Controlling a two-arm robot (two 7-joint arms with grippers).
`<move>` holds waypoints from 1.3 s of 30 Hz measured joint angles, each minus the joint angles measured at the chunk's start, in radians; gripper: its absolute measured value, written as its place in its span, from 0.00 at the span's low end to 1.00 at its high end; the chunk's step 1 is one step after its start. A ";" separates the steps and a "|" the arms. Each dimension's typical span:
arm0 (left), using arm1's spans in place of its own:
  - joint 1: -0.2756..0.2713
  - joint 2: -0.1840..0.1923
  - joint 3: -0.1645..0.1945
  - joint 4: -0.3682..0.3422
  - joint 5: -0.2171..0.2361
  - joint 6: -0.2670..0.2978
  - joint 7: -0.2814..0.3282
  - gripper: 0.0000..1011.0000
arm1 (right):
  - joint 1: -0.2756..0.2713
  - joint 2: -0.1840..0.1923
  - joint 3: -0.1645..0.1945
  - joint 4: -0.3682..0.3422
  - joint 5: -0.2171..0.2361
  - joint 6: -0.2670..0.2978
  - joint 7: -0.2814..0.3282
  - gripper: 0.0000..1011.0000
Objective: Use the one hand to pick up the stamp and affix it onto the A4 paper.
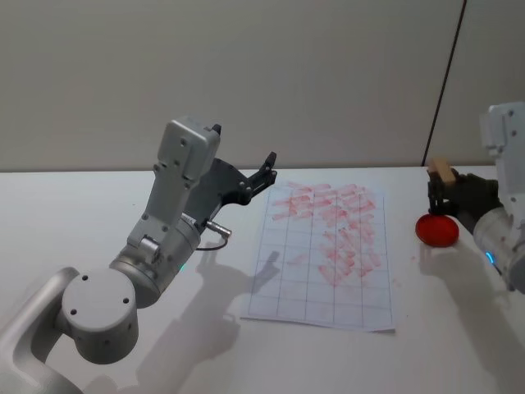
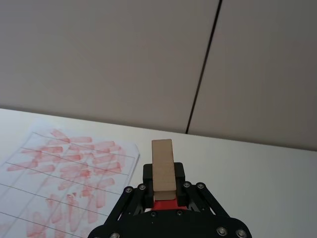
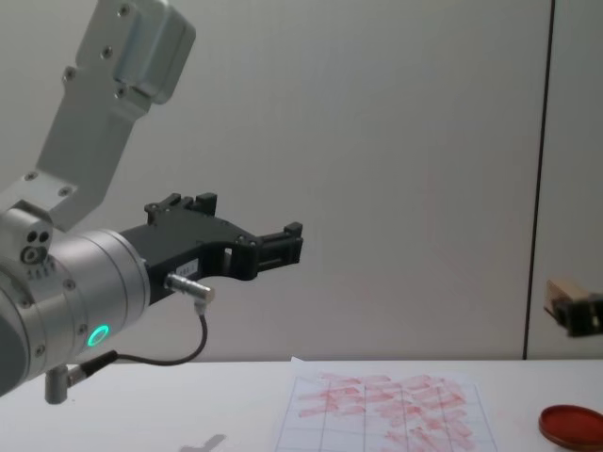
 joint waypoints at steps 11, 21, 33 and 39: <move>0.000 0.000 0.000 0.000 0.000 0.000 0.000 0.99 | 0.018 0.005 0.020 0.102 0.007 -0.015 -0.004 0.22; 0.000 0.000 0.000 0.000 0.000 0.000 0.000 0.99 | 0.032 0.001 0.026 0.188 0.020 -0.044 0.017 0.22; 0.000 0.000 0.000 0.000 0.000 0.000 0.000 0.99 | 0.049 -0.007 0.028 0.265 0.027 -0.074 0.042 0.24; 0.000 0.000 0.000 0.000 0.000 0.000 0.000 0.99 | 0.054 -0.009 0.028 0.283 0.027 -0.085 0.049 0.43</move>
